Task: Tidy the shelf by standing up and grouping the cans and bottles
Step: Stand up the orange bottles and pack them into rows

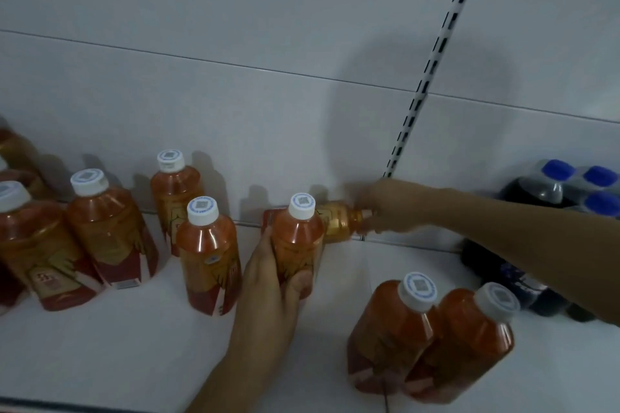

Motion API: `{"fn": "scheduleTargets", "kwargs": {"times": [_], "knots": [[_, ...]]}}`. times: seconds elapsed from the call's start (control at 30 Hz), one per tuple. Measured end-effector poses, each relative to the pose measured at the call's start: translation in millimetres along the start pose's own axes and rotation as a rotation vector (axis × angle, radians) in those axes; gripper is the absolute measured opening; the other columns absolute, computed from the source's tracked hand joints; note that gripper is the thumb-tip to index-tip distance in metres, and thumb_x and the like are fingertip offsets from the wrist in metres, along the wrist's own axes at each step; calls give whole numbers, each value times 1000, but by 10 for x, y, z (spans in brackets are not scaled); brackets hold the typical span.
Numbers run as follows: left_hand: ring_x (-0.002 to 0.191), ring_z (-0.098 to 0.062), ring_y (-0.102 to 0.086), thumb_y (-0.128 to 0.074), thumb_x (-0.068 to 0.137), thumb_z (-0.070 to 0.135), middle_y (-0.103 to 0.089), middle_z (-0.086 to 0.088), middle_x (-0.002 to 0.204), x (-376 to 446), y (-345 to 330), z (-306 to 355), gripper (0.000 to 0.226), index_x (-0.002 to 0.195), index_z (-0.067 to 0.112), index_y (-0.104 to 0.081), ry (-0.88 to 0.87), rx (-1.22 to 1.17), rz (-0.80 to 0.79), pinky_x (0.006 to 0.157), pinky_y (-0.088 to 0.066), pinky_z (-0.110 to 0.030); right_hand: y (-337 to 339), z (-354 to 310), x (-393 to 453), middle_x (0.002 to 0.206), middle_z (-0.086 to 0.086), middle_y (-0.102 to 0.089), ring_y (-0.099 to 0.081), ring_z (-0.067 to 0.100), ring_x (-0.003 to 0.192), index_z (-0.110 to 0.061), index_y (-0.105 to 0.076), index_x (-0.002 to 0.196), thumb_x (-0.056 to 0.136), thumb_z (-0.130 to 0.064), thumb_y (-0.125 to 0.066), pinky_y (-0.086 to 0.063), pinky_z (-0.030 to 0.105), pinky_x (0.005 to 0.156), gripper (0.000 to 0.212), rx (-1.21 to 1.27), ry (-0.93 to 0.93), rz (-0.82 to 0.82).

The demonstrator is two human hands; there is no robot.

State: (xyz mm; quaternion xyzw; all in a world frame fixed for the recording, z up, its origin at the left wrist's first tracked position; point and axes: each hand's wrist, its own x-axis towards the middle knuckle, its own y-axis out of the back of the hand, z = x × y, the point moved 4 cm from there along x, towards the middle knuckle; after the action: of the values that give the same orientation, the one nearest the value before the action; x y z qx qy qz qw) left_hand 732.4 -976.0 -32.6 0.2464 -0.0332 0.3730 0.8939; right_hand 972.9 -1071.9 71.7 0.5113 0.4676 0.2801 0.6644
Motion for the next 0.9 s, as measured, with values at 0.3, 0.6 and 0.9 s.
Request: {"fn": "scheduleTargets", "kwargs": {"times": [0.3, 0.6, 0.9], "knots": [[140, 2, -45, -59, 104, 38, -48, 18, 153, 121, 14, -50, 70, 164, 38, -23, 12, -41, 57, 119, -41, -36, 775, -222, -265, 114, -14, -62, -57, 10, 99, -33, -68, 135, 98, -31, -75, -47, 31, 89, 37, -15, 179, 217], [141, -5, -43, -50, 107, 45, -43, 22, 149, 340, -35, 23, 66, 158, 52, -10, 62, -49, -49, 117, -41, -36, 705, -397, -244, 134, -11, -66, -61, 10, 112, -34, -64, 141, 102, -21, -70, -55, 37, 99, 41, 41, 170, 278], [157, -17, -29, -48, 108, 38, -24, 2, 172, -72, 25, 508, 85, 168, 25, 11, 29, 236, 41, 121, -30, -29, 675, -486, -413, 164, -8, -43, -53, 18, 138, -37, -37, 165, 107, -40, -59, -46, 42, 115, 62, 12, 148, 236]]}}
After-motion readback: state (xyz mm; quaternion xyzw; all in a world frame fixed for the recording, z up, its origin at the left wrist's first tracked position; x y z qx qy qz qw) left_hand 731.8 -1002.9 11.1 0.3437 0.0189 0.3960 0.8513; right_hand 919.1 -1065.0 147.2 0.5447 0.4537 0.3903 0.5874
